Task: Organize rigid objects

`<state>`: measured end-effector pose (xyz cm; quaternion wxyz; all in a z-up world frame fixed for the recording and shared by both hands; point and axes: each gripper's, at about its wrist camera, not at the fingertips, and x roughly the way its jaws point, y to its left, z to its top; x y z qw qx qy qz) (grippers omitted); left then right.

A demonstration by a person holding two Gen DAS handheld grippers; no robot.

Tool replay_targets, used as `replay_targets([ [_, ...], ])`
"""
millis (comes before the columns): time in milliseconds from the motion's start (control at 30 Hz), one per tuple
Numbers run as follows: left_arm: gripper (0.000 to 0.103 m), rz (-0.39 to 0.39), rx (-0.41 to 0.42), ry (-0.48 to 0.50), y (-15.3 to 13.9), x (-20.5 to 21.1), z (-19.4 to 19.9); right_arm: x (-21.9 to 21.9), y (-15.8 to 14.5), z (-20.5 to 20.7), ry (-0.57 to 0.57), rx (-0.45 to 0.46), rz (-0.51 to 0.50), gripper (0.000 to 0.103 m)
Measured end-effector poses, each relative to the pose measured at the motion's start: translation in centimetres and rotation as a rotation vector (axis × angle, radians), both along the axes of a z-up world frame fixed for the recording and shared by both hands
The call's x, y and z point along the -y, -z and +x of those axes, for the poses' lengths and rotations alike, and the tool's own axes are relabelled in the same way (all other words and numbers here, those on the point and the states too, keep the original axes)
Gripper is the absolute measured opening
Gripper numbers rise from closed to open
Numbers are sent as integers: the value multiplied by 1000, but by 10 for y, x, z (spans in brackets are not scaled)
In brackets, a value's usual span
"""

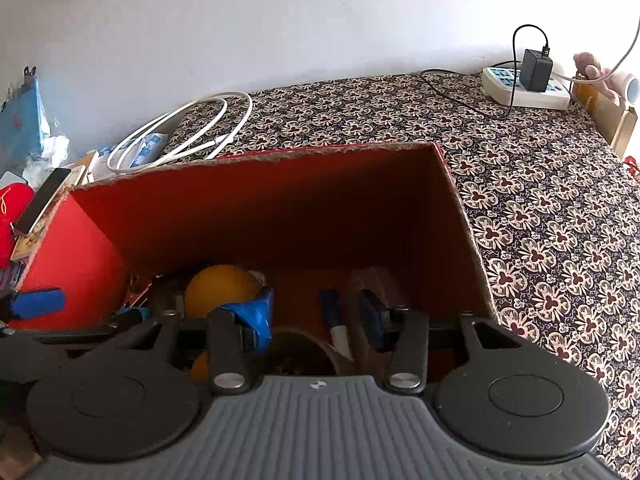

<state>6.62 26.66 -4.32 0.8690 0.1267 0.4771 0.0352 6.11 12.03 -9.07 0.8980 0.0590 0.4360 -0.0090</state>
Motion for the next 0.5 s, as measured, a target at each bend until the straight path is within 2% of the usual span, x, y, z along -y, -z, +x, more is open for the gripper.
replay_targets([
  [133, 74, -26, -9, -9, 0, -3, -2, 1, 0, 0, -2, 2, 10, 29],
  [500, 74, -22, -13, -22, 2, -2, -1, 2, 1, 1, -2, -7, 31, 29],
])
